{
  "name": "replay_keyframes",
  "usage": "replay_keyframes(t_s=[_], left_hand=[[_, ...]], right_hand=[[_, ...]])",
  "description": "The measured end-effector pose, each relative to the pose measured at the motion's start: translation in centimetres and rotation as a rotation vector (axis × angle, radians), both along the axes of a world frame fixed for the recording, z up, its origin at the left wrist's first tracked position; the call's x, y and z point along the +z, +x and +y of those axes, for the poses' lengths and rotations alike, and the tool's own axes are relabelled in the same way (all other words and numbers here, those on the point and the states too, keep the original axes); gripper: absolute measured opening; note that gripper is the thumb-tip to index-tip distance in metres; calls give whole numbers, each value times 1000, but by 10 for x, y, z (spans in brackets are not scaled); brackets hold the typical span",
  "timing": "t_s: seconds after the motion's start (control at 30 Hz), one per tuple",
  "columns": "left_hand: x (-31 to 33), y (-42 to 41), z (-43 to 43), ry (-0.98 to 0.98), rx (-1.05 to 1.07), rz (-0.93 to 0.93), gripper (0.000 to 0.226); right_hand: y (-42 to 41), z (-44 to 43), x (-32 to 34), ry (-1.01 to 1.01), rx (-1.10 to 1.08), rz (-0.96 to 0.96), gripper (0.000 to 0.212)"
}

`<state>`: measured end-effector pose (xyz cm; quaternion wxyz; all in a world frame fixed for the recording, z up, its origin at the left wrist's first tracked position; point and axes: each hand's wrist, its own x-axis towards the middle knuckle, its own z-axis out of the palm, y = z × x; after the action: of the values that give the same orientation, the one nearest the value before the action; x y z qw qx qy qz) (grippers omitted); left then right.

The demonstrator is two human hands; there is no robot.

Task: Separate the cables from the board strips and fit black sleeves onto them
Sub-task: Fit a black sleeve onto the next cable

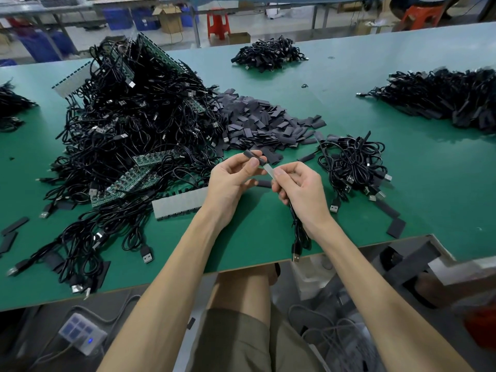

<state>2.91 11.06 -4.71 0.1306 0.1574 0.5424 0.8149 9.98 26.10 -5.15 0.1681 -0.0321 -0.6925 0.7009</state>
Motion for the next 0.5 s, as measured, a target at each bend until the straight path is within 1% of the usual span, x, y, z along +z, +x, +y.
replay_keyframes(t_s=[0.2,0.37,0.5], left_hand=[[-2,0,0,-11,4,49,23],[-2,-1,-2,-43,-57,46,22],[-2,0,-1,-71,-64,59,30]], right_hand=[[-1,-1,1,9,6,-13,12],[-1,0,1,-11,-12,-21,12],[-1,0,2,-15,4,-26,14]])
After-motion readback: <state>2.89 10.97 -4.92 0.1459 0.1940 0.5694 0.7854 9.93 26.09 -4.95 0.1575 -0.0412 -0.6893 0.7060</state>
